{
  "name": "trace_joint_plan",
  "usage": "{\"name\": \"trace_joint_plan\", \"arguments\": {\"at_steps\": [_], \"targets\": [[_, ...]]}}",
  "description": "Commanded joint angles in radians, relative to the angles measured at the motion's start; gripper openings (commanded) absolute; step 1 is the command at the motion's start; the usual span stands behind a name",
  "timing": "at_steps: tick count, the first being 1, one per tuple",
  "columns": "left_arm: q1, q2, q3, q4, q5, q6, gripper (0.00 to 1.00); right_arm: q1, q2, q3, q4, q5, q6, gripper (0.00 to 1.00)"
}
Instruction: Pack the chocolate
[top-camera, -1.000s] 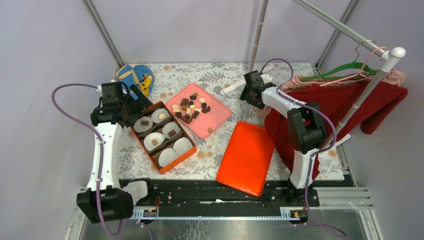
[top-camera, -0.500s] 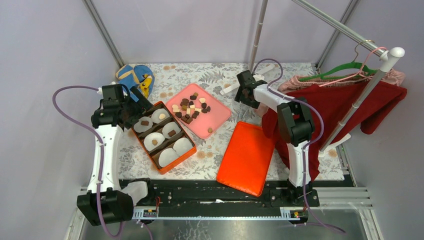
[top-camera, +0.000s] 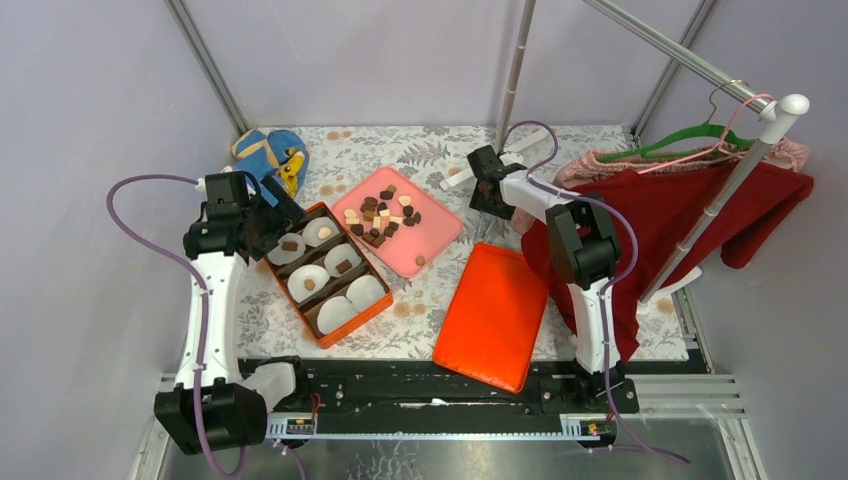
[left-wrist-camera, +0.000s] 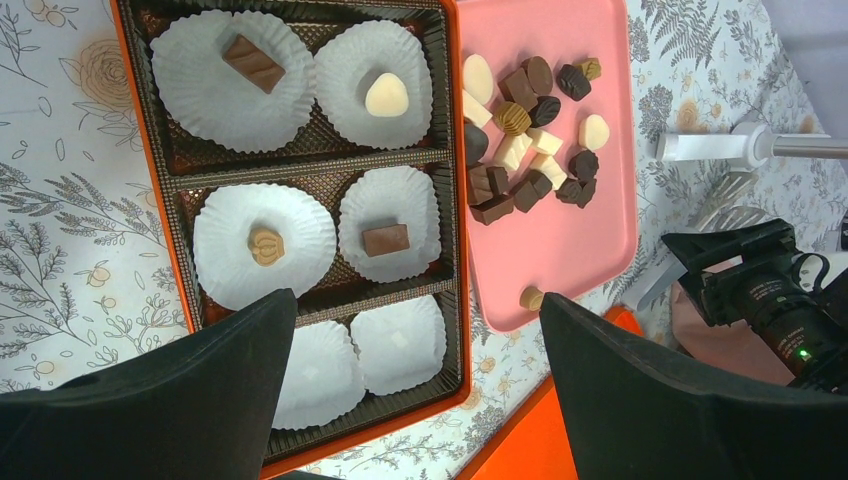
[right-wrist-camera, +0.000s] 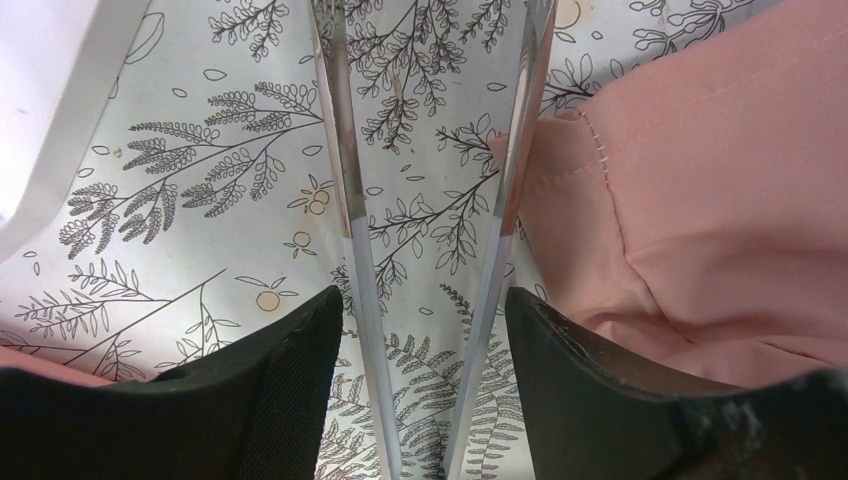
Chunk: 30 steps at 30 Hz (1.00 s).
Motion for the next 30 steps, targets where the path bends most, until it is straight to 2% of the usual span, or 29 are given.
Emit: {"name": "trace_joint_plan", "arguments": {"at_steps": [1, 9, 17, 19, 23, 30], "targets": [[-0.003, -0.021, -0.007, 0.042, 0.009, 0.021, 0.99, 0.007, 0.03, 0.024, -0.001, 0.036, 0.002, 0.67], [-0.003, -0.028, -0.016, 0.042, 0.008, 0.025, 0.99, 0.001, 0.046, 0.026, 0.01, 0.049, 0.001, 0.63], [-0.002, -0.024, -0.024, 0.042, 0.013, 0.023, 0.99, 0.0, 0.062, 0.027, 0.002, 0.061, -0.01, 0.44], [-0.004, -0.025, -0.025, 0.042, 0.012, 0.023, 0.99, 0.0, 0.06, 0.029, 0.006, 0.065, -0.019, 0.44], [-0.004, -0.027, -0.026, 0.042, 0.014, 0.022, 0.99, -0.002, 0.08, 0.061, -0.007, 0.069, -0.035, 0.56], [-0.003, -0.03, -0.024, 0.041, 0.014, 0.025, 0.99, -0.004, 0.098, 0.074, -0.02, 0.064, -0.035, 0.59]]}}
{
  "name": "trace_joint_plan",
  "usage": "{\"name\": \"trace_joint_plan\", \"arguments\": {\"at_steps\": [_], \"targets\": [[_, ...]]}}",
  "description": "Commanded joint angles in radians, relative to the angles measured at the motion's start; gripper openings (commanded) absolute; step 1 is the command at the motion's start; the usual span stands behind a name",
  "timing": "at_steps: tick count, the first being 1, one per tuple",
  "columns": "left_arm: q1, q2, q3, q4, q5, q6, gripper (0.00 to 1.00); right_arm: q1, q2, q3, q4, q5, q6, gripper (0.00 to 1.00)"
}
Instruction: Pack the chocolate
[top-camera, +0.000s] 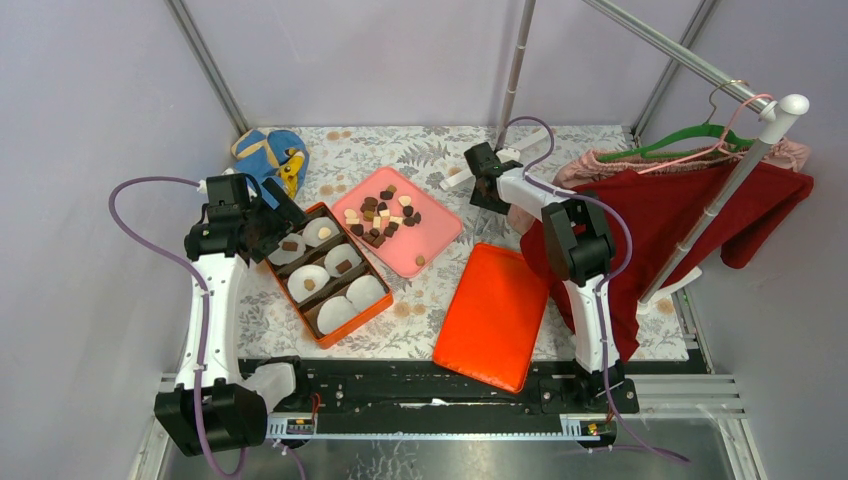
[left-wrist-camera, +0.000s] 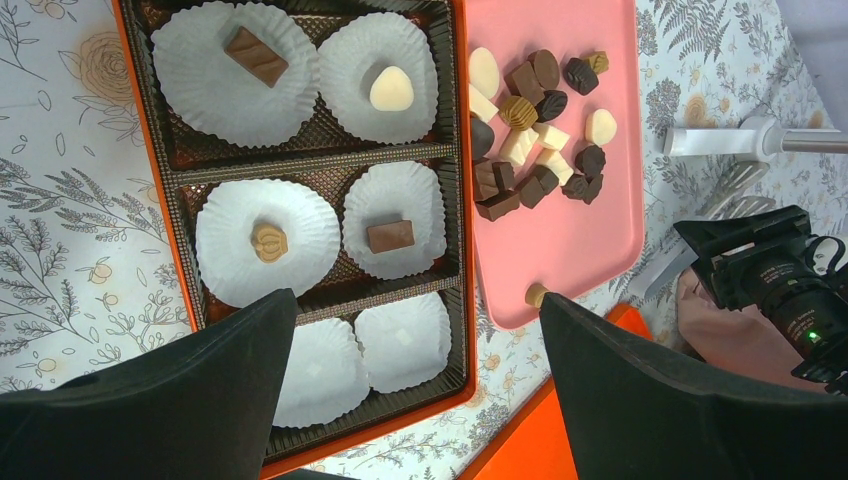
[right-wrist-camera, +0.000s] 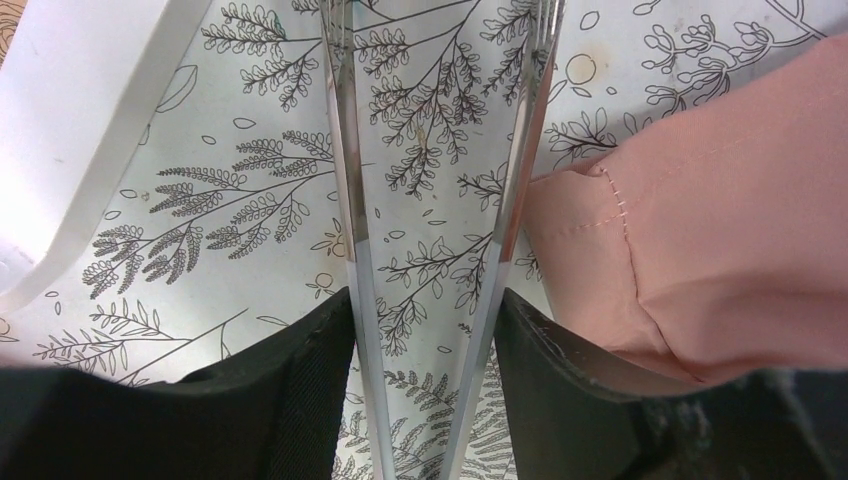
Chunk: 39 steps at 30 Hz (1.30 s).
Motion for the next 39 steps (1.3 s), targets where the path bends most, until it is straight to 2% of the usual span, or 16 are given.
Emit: {"name": "trace_joint_plan", "arguments": {"at_steps": [1, 7, 10, 13, 17, 21, 26, 32, 39], "targets": [[-0.003, -0.023, -0.006, 0.038, 0.012, 0.019, 0.99, -0.005, 0.046, 0.004, -0.022, 0.03, -0.008, 0.55], [-0.003, -0.029, -0.005, 0.038, 0.014, 0.02, 0.99, -0.008, -0.011, -0.029, -0.012, 0.039, -0.007, 0.2], [-0.003, -0.031, -0.007, 0.038, 0.014, 0.019, 0.99, -0.009, -0.055, -0.048, -0.011, 0.027, -0.013, 0.1], [-0.003, -0.033, -0.007, 0.038, 0.013, 0.019, 0.99, -0.009, -0.114, -0.081, -0.007, -0.018, -0.031, 0.05], [-0.003, -0.041, -0.001, 0.03, 0.003, 0.021, 0.99, -0.008, -0.246, -0.156, 0.011, -0.057, -0.086, 0.02], [-0.004, -0.044, -0.001, 0.031, 0.006, 0.02, 0.99, -0.009, -0.399, -0.312, 0.118, -0.182, -0.198, 0.01], [-0.004, -0.044, 0.002, 0.031, 0.014, 0.016, 0.99, -0.009, -0.554, -0.436, 0.146, -0.34, -0.304, 0.0], [-0.003, -0.049, -0.005, 0.035, 0.026, 0.013, 0.99, -0.006, -0.627, -0.396, -0.007, -0.606, -0.413, 0.0], [-0.003, -0.055, -0.013, 0.037, 0.035, 0.012, 0.99, 0.074, -0.612, -0.292, -0.154, -0.759, -0.506, 0.01]]}}
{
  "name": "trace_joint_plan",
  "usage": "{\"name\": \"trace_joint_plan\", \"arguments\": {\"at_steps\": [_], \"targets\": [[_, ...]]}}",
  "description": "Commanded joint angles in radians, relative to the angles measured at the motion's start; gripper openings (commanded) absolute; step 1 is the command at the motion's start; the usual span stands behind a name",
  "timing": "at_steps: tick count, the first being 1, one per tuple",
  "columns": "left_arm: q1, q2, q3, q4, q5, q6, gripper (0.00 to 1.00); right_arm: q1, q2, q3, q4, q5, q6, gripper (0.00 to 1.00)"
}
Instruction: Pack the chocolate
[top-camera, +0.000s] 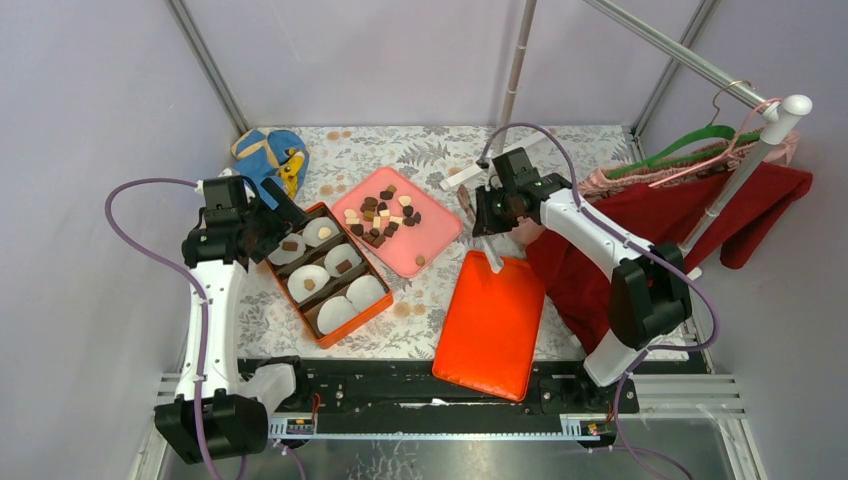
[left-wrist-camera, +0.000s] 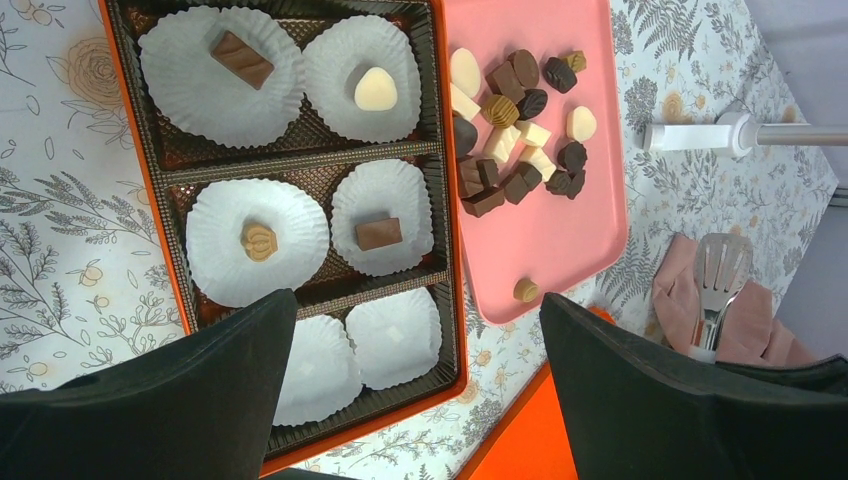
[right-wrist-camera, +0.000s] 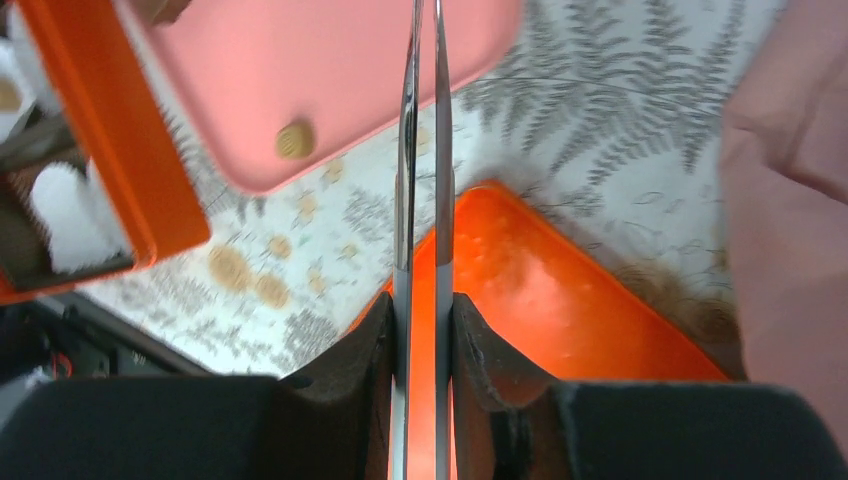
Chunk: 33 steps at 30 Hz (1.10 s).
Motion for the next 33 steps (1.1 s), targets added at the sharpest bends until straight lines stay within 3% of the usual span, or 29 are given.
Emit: {"name": "trace_joint_plan", "arguments": {"at_steps": [1, 15, 22, 33], "targets": [[-0.003, -0.021, -0.011, 0.036, 0.018, 0.012, 0.99, 0.071, -0.023, 0.12, -0.108, -0.147, -0.101, 0.01], [-0.003, -0.025, -0.015, 0.036, 0.015, 0.006, 0.99, 0.236, 0.078, 0.243, -0.153, 0.055, 0.006, 0.0], [-0.003, -0.024, -0.009, 0.03, -0.003, 0.012, 0.99, 0.319, 0.19, 0.369, -0.293, 0.14, -0.062, 0.1], [-0.004, -0.037, -0.027, 0.025, -0.016, 0.031, 0.99, 0.337, 0.178, 0.354, -0.301, 0.149, -0.089, 0.18]]}}
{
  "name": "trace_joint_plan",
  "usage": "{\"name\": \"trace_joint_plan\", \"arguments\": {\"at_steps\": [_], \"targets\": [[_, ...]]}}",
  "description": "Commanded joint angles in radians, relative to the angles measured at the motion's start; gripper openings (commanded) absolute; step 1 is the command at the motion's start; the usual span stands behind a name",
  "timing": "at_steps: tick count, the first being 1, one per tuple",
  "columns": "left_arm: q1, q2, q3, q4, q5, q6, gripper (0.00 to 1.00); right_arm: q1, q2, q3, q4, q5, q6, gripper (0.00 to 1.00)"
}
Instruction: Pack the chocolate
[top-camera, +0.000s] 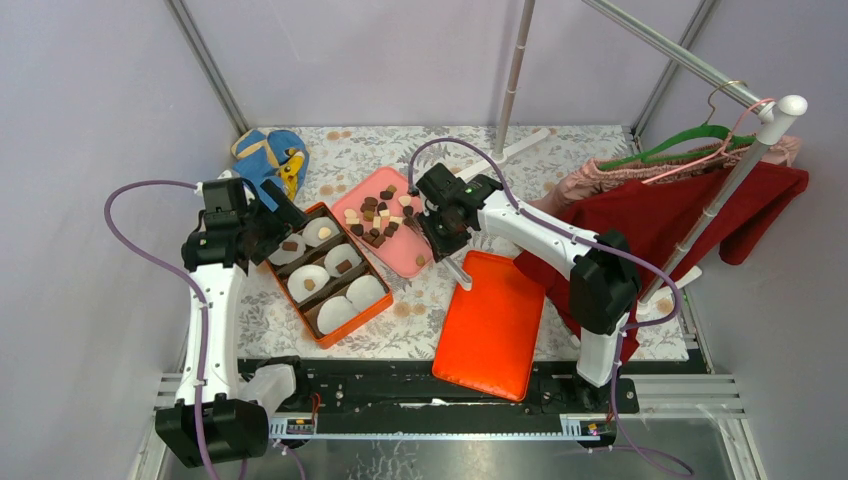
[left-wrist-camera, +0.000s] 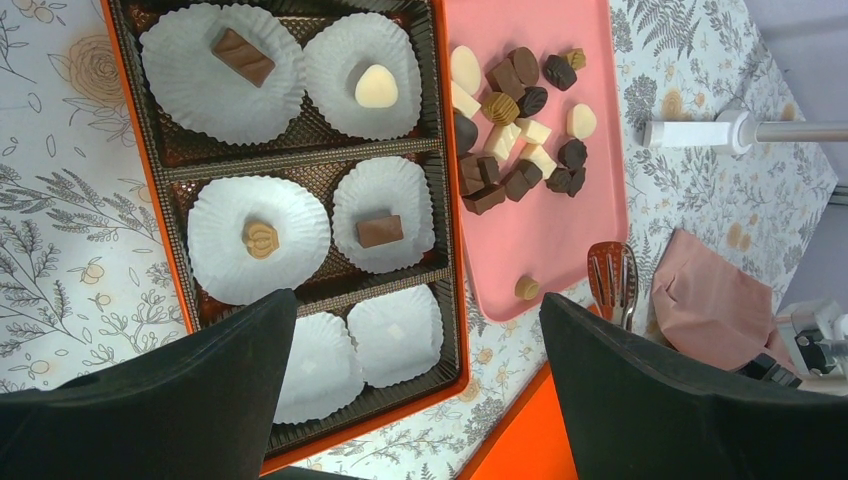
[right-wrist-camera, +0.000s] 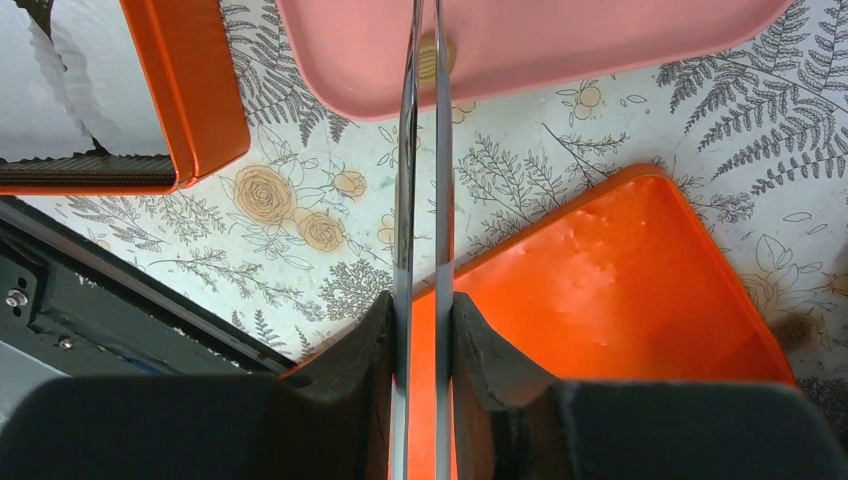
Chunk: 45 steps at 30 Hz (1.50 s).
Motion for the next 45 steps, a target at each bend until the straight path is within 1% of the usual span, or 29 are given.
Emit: {"name": "trace_joint_plan", "arguments": {"at_steps": [1, 9, 14, 17, 21, 23, 27, 30, 33, 39, 41, 45], "targets": [[-0.004, -0.023, -0.02, 0.025, -0.022, 0.035, 0.99, 0.002, -0.034, 0.03, -0.007, 0.026, -0.026, 0.18], [-0.005, -0.012, -0.059, 0.026, -0.028, 0.033, 0.99, 0.002, -0.048, 0.015, -0.014, 0.037, -0.009, 0.18], [-0.006, 0.0, -0.077, 0.067, 0.022, 0.059, 0.99, 0.0, -0.07, -0.026, 0.04, 0.026, 0.004, 0.2], [-0.009, 0.033, -0.071, 0.056, 0.029, 0.065, 0.99, -0.01, -0.063, -0.006, 0.033, 0.013, 0.006, 0.22], [-0.011, 0.065, -0.105, 0.047, -0.063, 0.048, 0.99, -0.031, -0.038, 0.042, 0.03, -0.024, 0.016, 0.22], [-0.012, 0.061, -0.11, 0.057, -0.074, 0.033, 0.99, -0.035, -0.028, 0.058, 0.04, -0.042, 0.009, 0.21], [-0.016, 0.067, -0.125, 0.067, -0.11, 0.03, 0.99, -0.045, -0.001, 0.069, 0.074, -0.012, -0.012, 0.2], [-0.017, 0.087, -0.134, 0.047, -0.148, 0.032, 0.99, -0.051, 0.064, 0.149, 0.03, 0.036, -0.035, 0.19], [-0.02, 0.097, -0.133, 0.04, -0.15, 0.029, 0.99, -0.055, 0.13, 0.257, -0.032, 0.062, -0.035, 0.18], [-0.037, 0.088, -0.159, 0.074, -0.251, 0.03, 0.99, -0.056, 0.202, 0.338, -0.05, 0.052, -0.015, 0.17], [-0.037, 0.105, -0.149, 0.095, -0.261, 0.048, 0.99, -0.056, 0.223, 0.373, -0.061, 0.035, -0.015, 0.17], [-0.038, 0.17, -0.083, 0.092, -0.332, 0.085, 0.99, -0.055, 0.248, 0.409, -0.085, 0.009, -0.014, 0.18]]}}
